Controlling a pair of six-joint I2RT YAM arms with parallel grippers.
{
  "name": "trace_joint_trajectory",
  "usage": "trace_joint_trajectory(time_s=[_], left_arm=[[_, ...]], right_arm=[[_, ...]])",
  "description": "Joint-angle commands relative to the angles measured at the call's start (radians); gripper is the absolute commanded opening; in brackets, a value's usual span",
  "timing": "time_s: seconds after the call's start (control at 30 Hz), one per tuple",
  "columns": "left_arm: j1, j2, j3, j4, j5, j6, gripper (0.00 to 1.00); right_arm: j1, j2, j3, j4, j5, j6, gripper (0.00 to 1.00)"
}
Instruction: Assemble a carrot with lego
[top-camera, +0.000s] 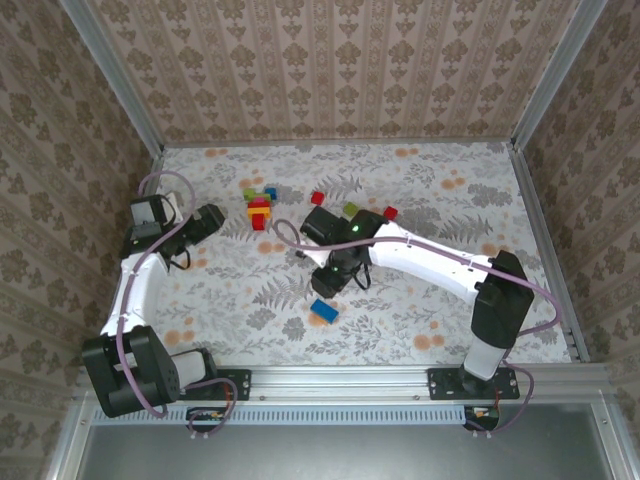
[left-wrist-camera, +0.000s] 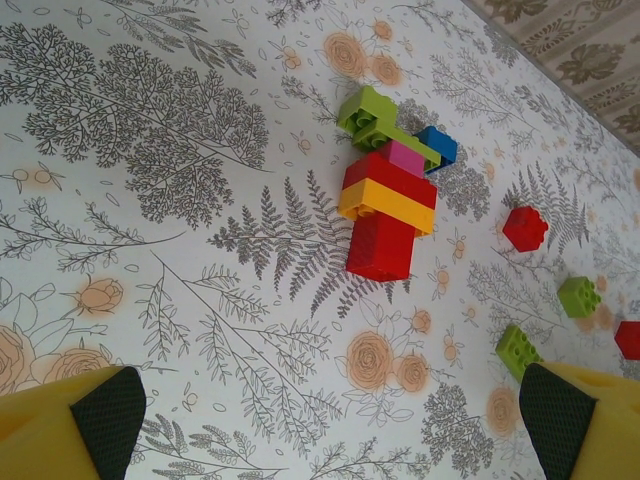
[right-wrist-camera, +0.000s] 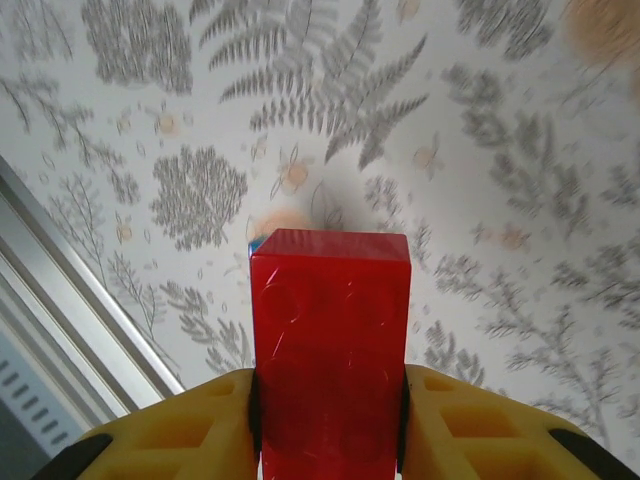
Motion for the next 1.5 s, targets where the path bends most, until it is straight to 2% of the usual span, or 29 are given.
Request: trace_joint_trajectory(time_s=[0.0, 0.57, 1.47], left_arm=[[-0.007, 0.002, 0.022, -0.005, 0.018, 0.021, 1.00], [-0.015, 0.004, 0.025, -0.011, 0.010, 0.025, 1.00], [-0.014, 0.006, 0.025, -0.008, 0.007, 0.026, 1.00]], right_arm=[[0.026, -0.046, -0.051, 0.049, -0.019, 0.047, 0.36], [0.057, -0.014, -0.143, 0.137, -0.037, 0.100, 0.36], [0.063, 0.041, -0.168, 0.134, -0.061, 0.078, 0.36]])
